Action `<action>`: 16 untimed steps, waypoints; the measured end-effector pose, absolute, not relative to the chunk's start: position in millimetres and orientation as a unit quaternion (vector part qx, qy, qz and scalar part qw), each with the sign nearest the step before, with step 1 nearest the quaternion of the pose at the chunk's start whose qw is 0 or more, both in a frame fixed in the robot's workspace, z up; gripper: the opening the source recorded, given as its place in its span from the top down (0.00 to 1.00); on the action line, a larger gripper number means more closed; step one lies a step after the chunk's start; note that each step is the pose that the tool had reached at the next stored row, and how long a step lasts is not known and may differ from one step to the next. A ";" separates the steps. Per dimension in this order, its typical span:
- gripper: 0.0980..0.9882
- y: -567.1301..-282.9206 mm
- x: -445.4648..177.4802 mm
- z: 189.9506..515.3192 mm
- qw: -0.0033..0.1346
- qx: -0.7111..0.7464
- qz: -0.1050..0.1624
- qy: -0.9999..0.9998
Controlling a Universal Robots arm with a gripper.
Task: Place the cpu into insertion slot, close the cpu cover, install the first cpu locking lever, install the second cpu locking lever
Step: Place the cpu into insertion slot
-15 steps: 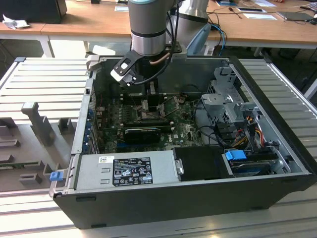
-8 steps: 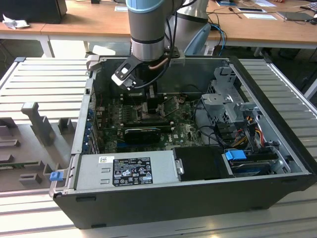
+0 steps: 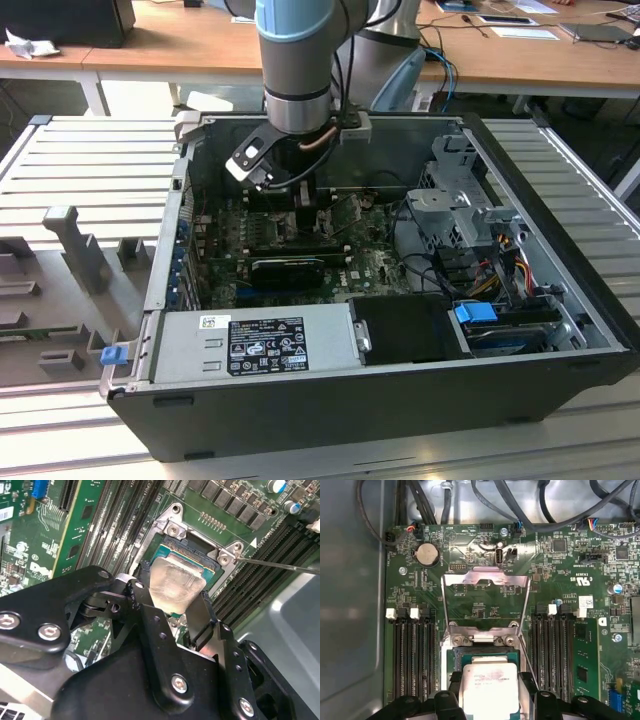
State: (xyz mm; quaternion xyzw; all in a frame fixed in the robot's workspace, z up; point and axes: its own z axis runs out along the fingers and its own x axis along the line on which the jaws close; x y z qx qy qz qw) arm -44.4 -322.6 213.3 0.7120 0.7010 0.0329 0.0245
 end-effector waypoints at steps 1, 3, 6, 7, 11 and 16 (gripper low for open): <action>0.52 -322.6 -44.3 211.8 0.025 0.712 0.033 0.701; 0.52 -322.5 -44.3 209.4 0.025 0.712 0.033 0.701; 0.52 -322.1 -44.3 208.5 0.025 0.712 0.033 0.701; 0.52 -322.1 -44.3 208.2 0.025 0.712 0.033 0.701; 0.52 -321.3 -44.2 207.5 0.024 0.712 0.033 0.701; 0.52 -317.1 -44.0 204.8 0.024 0.715 0.033 0.698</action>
